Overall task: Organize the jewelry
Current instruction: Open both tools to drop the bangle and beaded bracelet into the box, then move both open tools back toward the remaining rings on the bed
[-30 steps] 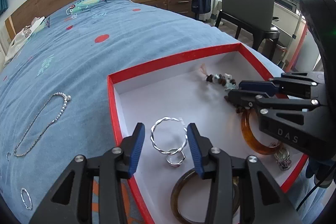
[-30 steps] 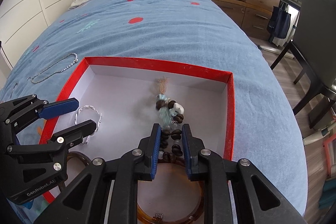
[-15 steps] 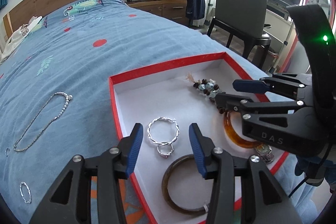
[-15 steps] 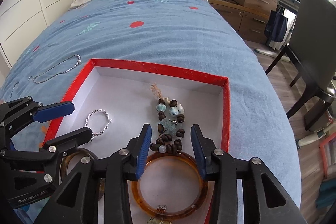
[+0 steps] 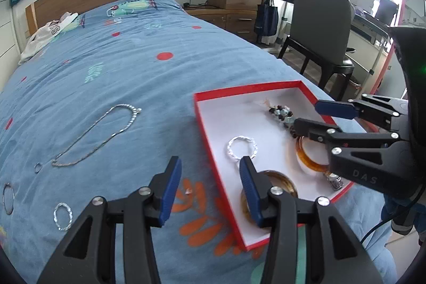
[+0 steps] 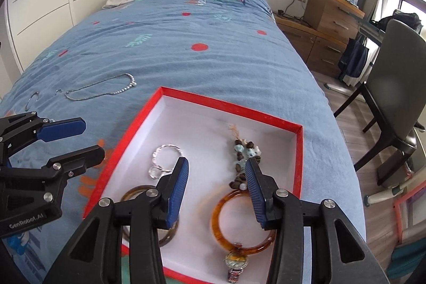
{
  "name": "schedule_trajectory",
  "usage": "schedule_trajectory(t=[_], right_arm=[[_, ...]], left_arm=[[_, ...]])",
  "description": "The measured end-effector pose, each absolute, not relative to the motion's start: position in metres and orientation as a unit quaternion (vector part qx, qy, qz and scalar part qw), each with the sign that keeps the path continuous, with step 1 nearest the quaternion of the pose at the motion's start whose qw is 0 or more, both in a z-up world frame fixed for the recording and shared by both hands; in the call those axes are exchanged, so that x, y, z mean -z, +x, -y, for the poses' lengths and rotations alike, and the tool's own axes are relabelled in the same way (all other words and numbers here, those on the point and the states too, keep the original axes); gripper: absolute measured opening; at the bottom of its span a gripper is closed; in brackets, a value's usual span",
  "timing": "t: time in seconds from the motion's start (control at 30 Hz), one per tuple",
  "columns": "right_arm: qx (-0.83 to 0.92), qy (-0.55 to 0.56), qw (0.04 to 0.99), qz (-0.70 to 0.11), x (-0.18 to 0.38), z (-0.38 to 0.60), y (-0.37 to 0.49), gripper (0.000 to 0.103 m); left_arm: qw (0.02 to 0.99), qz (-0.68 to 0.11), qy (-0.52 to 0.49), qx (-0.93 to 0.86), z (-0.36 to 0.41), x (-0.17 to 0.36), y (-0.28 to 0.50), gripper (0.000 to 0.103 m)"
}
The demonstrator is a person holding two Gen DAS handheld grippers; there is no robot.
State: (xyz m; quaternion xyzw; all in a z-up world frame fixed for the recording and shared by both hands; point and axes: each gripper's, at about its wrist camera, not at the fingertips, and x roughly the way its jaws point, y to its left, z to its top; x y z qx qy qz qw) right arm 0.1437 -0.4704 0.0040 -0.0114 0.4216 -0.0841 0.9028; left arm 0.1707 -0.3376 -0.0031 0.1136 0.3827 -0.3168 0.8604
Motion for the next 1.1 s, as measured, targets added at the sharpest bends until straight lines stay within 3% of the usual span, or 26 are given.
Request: schedule_trajectory(t=[0.53, 1.1], right_arm=[[0.055, -0.019, 0.907, -0.416, -0.026, 0.423, 0.136, 0.044], [-0.057, 0.01, 0.909, -0.413, -0.024, 0.323, 0.164, 0.044]], left_arm=[[0.874, -0.392, 0.089, 0.273, 0.267, -0.005, 0.166, 0.044], [0.903, -0.416, 0.031, 0.106, 0.055, 0.009, 0.172, 0.044]])
